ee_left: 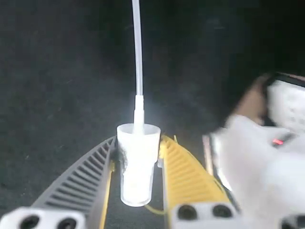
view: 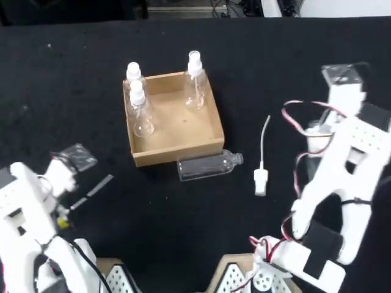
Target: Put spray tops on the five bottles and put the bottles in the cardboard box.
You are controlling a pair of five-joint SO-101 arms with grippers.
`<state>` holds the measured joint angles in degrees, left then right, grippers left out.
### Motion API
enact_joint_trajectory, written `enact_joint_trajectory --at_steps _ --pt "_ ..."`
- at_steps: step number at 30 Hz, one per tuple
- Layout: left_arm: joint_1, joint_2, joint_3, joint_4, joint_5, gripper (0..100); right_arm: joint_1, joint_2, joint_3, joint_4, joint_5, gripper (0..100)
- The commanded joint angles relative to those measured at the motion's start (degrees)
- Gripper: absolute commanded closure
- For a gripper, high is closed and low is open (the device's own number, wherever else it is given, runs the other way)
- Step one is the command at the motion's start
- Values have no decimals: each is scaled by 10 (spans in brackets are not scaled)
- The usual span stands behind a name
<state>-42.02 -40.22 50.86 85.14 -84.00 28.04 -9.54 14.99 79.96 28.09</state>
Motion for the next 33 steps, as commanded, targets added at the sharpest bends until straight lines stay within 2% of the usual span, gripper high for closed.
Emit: enact_joint_trajectory --at_steps 1,8,11,14,17,22,28,30,33 --pt "-51 72 -11 -88 -18 971 -44 -47 70 -80 -43 988" --pt "-36 173 -39 -185 134 970 -102 -110 237 -208 -110 988" --pt "-32 200 -73 -185 156 954 -119 -134 291 -240 -118 988" --pt "-37 217 -97 -185 163 831 -127 -151 330 -272 -134 988" --pt "-47 222 -111 -190 210 726 -138 -154 360 -301 -151 988" --pt "-70 222 -164 -177 236 759 -152 -159 400 -340 -170 988" --pt "-145 227 -200 -59 251 786 -149 -159 434 -368 -170 988" --pt "-168 229 -199 -50 301 794 -149 -159 444 -382 -169 988" --pt "-188 223 -187 -44 430 811 -151 -159 446 -388 -167 988"
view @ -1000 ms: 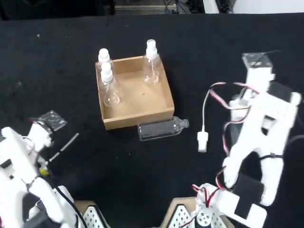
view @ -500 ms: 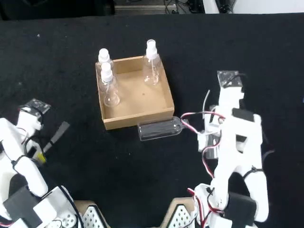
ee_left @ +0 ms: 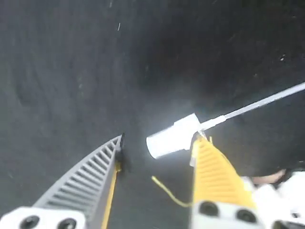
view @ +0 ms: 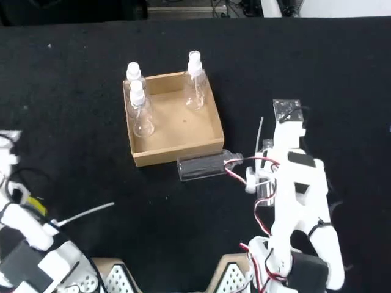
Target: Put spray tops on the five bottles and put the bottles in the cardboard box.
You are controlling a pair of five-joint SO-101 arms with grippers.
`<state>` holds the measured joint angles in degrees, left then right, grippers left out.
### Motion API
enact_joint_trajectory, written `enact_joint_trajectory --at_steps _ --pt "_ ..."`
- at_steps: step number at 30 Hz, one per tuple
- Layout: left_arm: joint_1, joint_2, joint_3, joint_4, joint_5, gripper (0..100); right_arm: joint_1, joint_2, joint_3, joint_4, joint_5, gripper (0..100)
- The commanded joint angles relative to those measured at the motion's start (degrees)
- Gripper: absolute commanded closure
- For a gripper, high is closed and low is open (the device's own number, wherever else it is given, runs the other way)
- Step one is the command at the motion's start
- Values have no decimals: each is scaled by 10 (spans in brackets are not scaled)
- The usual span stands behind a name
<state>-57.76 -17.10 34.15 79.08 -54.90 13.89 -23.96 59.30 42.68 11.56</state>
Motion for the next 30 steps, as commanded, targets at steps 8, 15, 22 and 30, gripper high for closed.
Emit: enact_joint_trajectory --at_steps 8,15,22,30 --pt "-20 -6 13 91 376 830 -10 -10 4 -16 0 988" --pt "-16 -11 117 -24 471 830 -9 -10 4 -15 1 988" --pt "-15 -10 184 -118 564 827 -10 -10 4 -15 1 988" --pt "-15 -10 218 -196 617 830 -10 -10 5 -15 1 988"
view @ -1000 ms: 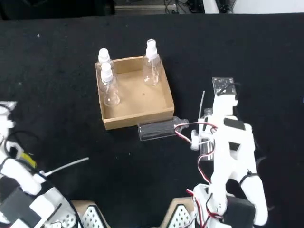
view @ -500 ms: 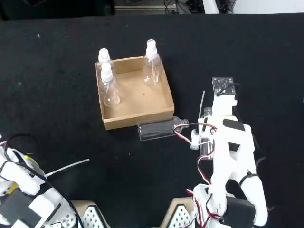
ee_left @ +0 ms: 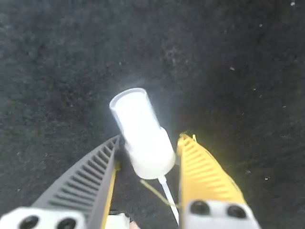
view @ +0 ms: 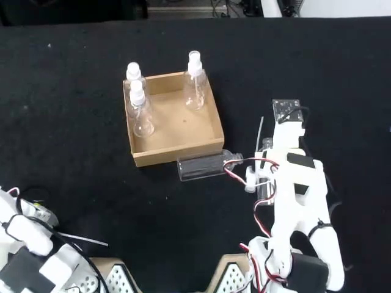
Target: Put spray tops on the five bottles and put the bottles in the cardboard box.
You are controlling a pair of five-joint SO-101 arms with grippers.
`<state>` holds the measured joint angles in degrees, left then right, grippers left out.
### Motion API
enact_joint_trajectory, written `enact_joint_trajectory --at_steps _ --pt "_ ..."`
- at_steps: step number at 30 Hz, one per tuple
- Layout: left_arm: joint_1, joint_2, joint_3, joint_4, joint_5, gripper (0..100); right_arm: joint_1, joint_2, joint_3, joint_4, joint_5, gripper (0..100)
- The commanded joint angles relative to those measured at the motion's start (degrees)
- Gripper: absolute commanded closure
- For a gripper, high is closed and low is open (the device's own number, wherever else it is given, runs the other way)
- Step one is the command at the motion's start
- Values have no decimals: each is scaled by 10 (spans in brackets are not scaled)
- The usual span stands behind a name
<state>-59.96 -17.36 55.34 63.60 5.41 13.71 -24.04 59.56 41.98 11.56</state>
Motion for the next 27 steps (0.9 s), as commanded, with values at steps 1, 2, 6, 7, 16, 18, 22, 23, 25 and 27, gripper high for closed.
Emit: enact_joint_trajectory --at_steps 1,2,6,7,16,18,22,23,25,27 --pt "7 -7 7 -42 14 830 -8 -9 2 -8 1 988" --pt "7 -7 7 -40 14 831 -8 -9 2 -8 1 988" --pt "7 -7 4 -40 11 944 -8 -9 2 -8 1 988" --pt "7 -7 3 -39 11 983 -8 -9 2 -8 1 988" --pt "46 -8 -122 10 10 971 -6 -15 -36 6 1 988" --pt "60 -8 -192 77 10 971 -6 -15 -64 34 1 988" --pt "107 -7 -353 195 15 971 -8 -15 -144 105 1 988" --pt "117 -7 -389 212 15 971 -5 -15 -167 120 1 988" --pt "137 -7 -457 241 15 971 -4 -31 -204 152 1 988" --pt "156 -8 -516 269 16 971 -4 -68 -212 171 -1 988"
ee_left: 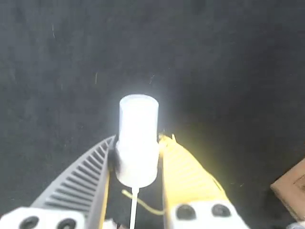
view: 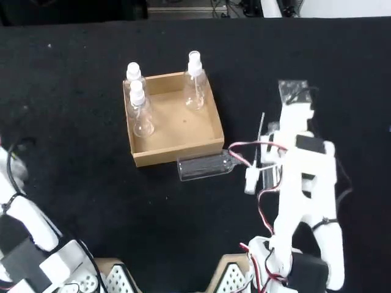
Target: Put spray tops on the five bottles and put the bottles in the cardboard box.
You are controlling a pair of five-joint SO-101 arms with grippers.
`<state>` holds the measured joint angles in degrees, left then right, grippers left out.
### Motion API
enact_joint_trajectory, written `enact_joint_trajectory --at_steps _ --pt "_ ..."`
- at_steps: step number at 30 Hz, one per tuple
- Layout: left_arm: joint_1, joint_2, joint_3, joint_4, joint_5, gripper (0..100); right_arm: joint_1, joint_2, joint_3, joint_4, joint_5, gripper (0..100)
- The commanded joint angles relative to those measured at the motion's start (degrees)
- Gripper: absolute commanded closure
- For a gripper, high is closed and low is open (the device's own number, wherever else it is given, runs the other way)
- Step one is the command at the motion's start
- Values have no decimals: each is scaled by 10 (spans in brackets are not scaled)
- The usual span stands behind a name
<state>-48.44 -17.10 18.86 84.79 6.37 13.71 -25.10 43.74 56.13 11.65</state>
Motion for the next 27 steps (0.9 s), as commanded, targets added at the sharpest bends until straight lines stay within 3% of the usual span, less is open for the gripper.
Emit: enact_joint_trajectory --at_steps 1,10,22,27 --pt "51 -11 -180 73 6 971 -9 -84 -51 34 -4 988" --pt "154 -11 -376 119 5 971 -98 -342 20 -4 -5 988" --pt "212 -20 -582 159 1 971 -455 -459 67 -123 -6 988" --pt "225 -97 -598 159 5 971 -547 -442 103 -196 -24 988"
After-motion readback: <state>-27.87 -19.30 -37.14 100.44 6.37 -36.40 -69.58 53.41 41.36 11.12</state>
